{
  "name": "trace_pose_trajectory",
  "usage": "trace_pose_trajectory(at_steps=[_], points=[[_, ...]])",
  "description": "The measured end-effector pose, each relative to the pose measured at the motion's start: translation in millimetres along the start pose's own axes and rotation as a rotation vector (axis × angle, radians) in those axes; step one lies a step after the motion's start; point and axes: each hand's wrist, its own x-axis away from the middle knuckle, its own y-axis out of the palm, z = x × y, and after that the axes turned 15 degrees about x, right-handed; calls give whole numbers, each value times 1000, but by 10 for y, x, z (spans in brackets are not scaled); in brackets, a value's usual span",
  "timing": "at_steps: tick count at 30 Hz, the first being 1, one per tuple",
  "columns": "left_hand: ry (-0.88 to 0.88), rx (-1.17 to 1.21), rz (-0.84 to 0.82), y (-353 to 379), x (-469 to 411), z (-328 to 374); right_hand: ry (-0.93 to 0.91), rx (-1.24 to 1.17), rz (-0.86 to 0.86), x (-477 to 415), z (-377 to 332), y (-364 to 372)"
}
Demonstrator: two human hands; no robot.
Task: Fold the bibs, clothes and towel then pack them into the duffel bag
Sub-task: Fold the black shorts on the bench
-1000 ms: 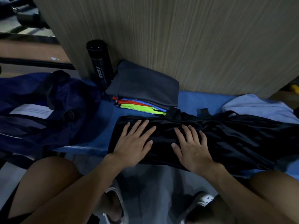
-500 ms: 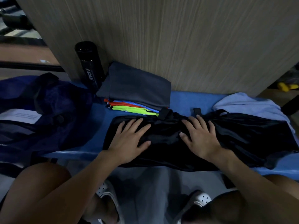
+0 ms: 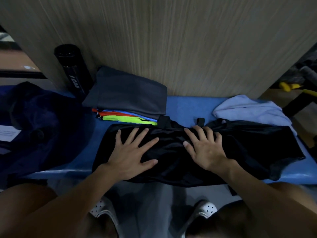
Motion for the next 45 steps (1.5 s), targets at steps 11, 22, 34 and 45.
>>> trace_pose_trajectory(at_steps=[11, 22, 34, 45], points=[[369, 86, 203, -55, -251, 793, 281, 9, 97, 465, 313, -40], [479, 91, 226, -122, -886, 1556, 318, -294, 310, 473, 1060, 38], [426, 316, -43, 67, -2283, 3000, 940, -585, 105, 960, 2209, 629], [336, 669, 50, 243, -2562, 3266, 904, -636, 325, 909, 2287, 616]])
